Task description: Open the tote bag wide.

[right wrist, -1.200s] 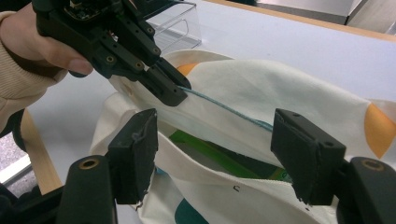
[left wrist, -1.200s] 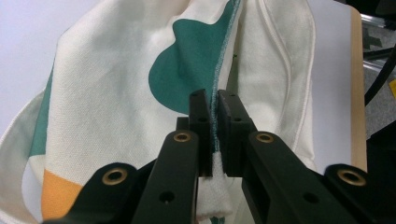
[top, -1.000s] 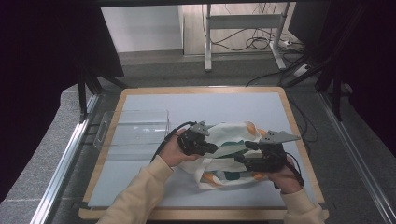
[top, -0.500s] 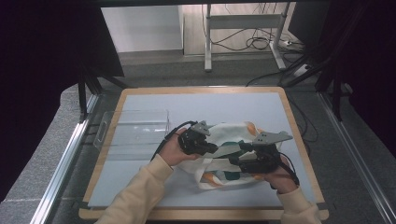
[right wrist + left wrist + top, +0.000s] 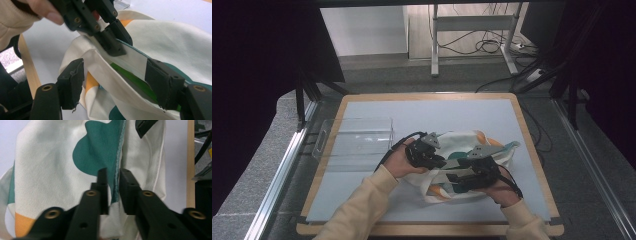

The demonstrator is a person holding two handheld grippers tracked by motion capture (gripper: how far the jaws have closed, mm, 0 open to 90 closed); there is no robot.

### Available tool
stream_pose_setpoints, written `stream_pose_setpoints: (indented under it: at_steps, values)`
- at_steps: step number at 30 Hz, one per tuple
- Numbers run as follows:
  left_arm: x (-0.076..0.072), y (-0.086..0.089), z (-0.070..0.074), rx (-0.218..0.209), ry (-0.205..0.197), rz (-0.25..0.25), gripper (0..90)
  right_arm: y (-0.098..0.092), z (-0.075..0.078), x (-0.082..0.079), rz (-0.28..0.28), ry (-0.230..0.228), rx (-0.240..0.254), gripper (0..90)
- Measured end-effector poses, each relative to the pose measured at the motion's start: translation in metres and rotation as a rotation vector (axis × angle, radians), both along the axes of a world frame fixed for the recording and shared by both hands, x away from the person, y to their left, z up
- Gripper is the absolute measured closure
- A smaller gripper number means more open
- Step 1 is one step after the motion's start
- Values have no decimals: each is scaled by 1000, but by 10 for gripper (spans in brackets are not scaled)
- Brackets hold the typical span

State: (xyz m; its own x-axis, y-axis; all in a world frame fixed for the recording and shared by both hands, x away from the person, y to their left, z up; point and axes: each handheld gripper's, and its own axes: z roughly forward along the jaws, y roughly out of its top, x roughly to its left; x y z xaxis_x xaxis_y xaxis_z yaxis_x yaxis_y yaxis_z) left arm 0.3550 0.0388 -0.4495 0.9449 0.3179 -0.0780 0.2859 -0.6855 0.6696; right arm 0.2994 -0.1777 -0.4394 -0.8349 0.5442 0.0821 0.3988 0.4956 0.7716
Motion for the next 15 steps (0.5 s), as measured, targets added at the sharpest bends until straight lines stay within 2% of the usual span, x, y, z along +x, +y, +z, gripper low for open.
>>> stream_pose_setpoints:
  at_steps: [2, 7, 11, 15]
  values:
    - [0, 0, 0, 6, 5, -3, 845, 2, -2, 0, 11, -1, -19, 353]
    - [0, 0, 1, 4, 4, 7, 852, 6, -9, 0, 17, -4, -87, 450]
    - [1, 0, 2, 2, -3, 14, 853, 7, -14, 0, 10, -4, -139, 602]
    - [1, 1, 2, 3, -8, 20, 855, 6, -15, 1, 10, 14, -147, 724]
